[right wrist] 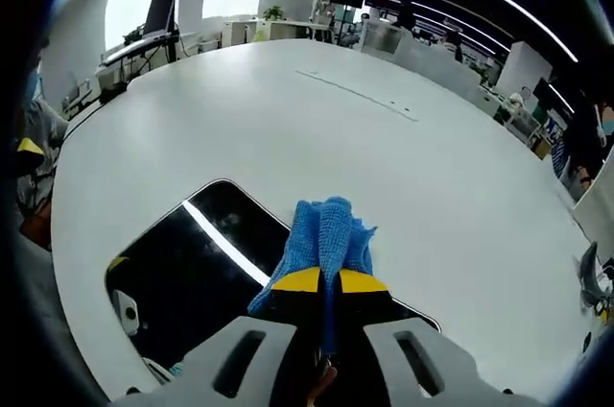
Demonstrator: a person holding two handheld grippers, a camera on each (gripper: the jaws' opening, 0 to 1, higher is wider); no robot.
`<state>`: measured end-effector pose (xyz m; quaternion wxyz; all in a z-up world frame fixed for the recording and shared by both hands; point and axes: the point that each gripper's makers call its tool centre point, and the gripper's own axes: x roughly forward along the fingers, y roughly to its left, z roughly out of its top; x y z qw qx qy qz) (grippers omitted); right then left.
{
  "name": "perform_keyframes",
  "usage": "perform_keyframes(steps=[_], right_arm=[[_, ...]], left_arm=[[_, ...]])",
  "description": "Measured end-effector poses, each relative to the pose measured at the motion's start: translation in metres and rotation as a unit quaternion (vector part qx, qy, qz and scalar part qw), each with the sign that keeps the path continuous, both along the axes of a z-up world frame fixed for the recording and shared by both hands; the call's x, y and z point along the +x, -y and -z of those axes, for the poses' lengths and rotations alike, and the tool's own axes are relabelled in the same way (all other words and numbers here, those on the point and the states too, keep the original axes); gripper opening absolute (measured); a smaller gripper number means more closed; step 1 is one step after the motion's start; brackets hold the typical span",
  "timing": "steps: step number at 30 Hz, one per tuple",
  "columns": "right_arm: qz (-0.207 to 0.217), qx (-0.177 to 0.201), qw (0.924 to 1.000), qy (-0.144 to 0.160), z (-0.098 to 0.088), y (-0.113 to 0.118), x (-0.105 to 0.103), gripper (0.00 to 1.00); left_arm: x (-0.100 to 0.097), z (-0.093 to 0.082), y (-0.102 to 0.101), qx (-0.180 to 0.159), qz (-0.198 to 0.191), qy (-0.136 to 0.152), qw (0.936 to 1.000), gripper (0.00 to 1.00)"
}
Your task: Wipe the mirror surface with the cleaning cloth until all visible marks leave the cleaned area.
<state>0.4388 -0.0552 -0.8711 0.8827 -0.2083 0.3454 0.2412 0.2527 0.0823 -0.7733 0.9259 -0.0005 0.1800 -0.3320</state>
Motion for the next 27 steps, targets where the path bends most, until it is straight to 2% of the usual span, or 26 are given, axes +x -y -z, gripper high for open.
perform_keyframes(steps=[7, 10, 19, 27], right_arm=[[-0.021, -0.024, 0.9995, 0.010, 0.001, 0.000, -0.010, 0.00], [-0.028, -0.031, 0.9991, 0.011, 0.002, 0.004, -0.008, 0.00], [-0.022, -0.035, 0.9991, 0.008, 0.003, 0.024, -0.008, 0.00], [-0.016, -0.040, 0.9991, 0.006, -0.002, 0.032, -0.018, 0.00]], left_arm=[[0.000, 0.000, 0.000, 0.000, -0.001, 0.001, 1.0000, 0.89], [0.000, -0.001, 0.000, -0.001, -0.001, 0.001, 1.0000, 0.89], [0.000, -0.002, 0.000, -0.001, -0.001, 0.002, 1.0000, 0.89], [0.000, -0.002, -0.001, -0.002, -0.002, 0.002, 1.0000, 0.89]])
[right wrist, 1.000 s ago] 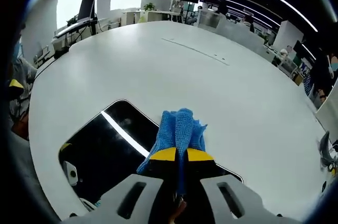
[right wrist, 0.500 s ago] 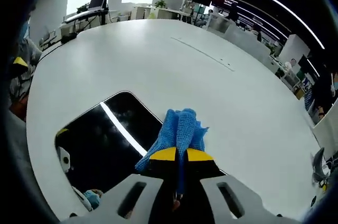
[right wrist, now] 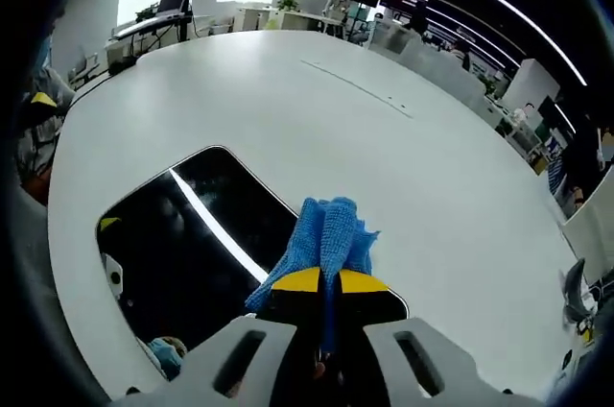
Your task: Wipe the mirror surface with the cleaning cloth until all visible marks leave the cleaned area.
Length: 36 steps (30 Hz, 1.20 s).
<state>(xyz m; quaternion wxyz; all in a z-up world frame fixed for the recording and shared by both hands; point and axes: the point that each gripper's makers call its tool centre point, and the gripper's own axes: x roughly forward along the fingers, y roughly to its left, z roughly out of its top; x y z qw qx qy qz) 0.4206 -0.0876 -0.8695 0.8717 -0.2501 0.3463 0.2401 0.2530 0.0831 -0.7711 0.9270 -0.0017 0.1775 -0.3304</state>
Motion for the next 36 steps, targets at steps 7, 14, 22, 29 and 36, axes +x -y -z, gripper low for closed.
perform_keyframes(steps=[7, 14, 22, 29, 36], right_arm=[[0.014, 0.009, 0.9999, -0.004, -0.001, 0.001, -0.003, 0.00], [0.058, 0.058, 0.9943, -0.068, 0.003, 0.007, 0.005, 0.00], [0.062, 0.064, 0.9934, -0.072, 0.006, 0.005, -0.005, 0.00], [0.060, 0.071, 0.9939, -0.060, 0.002, -0.001, -0.022, 0.00], [0.054, 0.066, 0.9950, -0.052, 0.001, -0.004, -0.032, 0.00]], left_arm=[[0.000, 0.000, 0.000, 0.000, 0.000, 0.001, 1.0000, 0.89], [0.000, 0.001, 0.000, 0.002, 0.002, -0.001, 1.0000, 0.89], [0.001, 0.000, -0.001, 0.001, -0.001, 0.001, 1.0000, 0.89], [0.000, 0.000, 0.000, 0.001, 0.001, 0.000, 1.0000, 0.89], [0.000, 0.000, -0.001, -0.001, 0.000, 0.001, 1.0000, 0.89]])
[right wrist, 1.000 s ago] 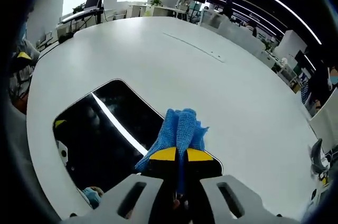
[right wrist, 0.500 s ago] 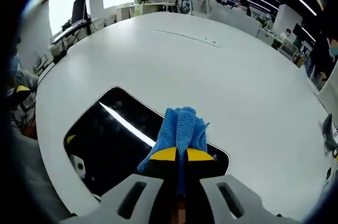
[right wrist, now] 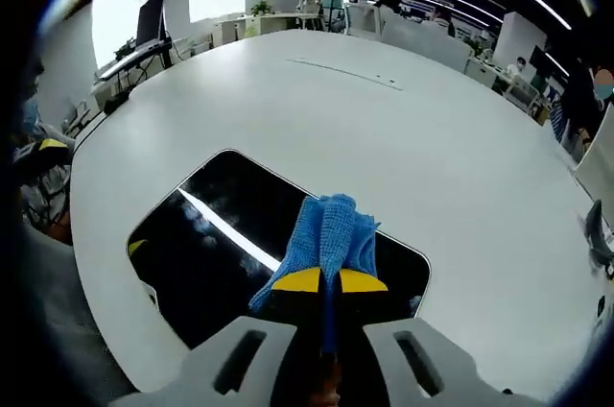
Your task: Wipe the mirror surface with the cleaning cloth until all visible marks leave the cleaned area.
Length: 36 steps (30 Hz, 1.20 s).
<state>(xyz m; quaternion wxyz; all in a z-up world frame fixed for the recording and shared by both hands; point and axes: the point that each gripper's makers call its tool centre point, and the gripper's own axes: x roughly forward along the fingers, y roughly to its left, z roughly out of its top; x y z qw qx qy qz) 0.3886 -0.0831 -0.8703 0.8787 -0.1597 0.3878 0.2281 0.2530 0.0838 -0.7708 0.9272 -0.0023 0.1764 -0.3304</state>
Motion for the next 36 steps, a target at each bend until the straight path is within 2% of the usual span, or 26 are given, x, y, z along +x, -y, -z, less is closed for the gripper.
perform_keyframes(steps=[12, 25, 28, 36], right_arm=[[-0.010, 0.008, 0.9999, 0.006, -0.001, -0.002, -0.023, 0.00], [-0.031, -0.002, 0.9995, 0.011, -0.001, -0.003, -0.047, 0.00], [-0.040, -0.008, 0.9991, 0.010, -0.001, -0.004, -0.053, 0.00], [-0.044, -0.007, 0.9990, 0.009, -0.001, -0.004, -0.063, 0.00]], left_arm=[[0.000, -0.001, -0.002, -0.002, -0.005, 0.001, 1.0000, 0.89], [0.001, -0.004, -0.002, -0.006, -0.008, 0.009, 0.9999, 0.89], [0.003, -0.007, -0.003, -0.005, -0.011, 0.019, 0.9998, 0.91], [0.003, -0.007, -0.002, -0.007, -0.010, 0.017, 0.9998, 0.90]])
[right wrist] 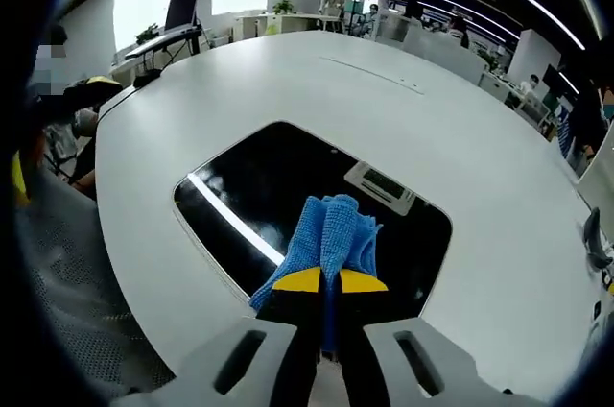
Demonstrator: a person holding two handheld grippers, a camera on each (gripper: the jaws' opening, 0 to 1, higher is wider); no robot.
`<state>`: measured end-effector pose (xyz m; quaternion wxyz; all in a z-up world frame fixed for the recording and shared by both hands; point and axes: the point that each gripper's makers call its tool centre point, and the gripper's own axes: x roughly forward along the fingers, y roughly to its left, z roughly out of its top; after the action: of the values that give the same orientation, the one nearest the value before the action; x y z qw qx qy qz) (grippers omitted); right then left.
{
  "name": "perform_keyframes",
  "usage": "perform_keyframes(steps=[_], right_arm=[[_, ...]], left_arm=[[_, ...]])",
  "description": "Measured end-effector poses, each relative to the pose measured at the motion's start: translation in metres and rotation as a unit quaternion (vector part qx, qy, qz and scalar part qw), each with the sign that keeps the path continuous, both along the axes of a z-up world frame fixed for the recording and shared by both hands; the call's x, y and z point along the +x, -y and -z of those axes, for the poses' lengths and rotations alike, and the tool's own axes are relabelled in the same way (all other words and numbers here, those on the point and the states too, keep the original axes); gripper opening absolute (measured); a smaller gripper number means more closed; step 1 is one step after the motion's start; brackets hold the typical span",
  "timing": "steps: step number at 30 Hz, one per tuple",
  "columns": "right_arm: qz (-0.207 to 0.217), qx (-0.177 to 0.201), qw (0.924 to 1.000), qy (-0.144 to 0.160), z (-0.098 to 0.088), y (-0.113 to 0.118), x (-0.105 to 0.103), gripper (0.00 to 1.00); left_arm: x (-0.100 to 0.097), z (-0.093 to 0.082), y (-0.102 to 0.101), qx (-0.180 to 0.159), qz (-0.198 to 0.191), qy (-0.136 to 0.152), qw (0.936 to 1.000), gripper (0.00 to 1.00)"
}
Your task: Wipe the mirror surface with the cleaning cloth until all visible marks leave the cleaned area.
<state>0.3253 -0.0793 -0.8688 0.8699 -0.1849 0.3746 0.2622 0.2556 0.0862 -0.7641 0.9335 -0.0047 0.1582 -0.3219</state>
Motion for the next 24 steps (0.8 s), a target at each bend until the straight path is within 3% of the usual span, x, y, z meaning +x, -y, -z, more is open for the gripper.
perform_keyframes(steps=[10, 24], right_arm=[[-0.001, 0.015, 0.9999, -0.006, 0.000, -0.001, -0.013, 0.00], [0.002, 0.018, 0.9998, -0.003, -0.001, -0.003, -0.015, 0.00]], left_arm=[[-0.001, 0.001, 0.001, 0.004, 0.003, -0.001, 1.0000, 0.90], [-0.001, 0.000, 0.000, 0.002, 0.003, 0.001, 1.0000, 0.90]])
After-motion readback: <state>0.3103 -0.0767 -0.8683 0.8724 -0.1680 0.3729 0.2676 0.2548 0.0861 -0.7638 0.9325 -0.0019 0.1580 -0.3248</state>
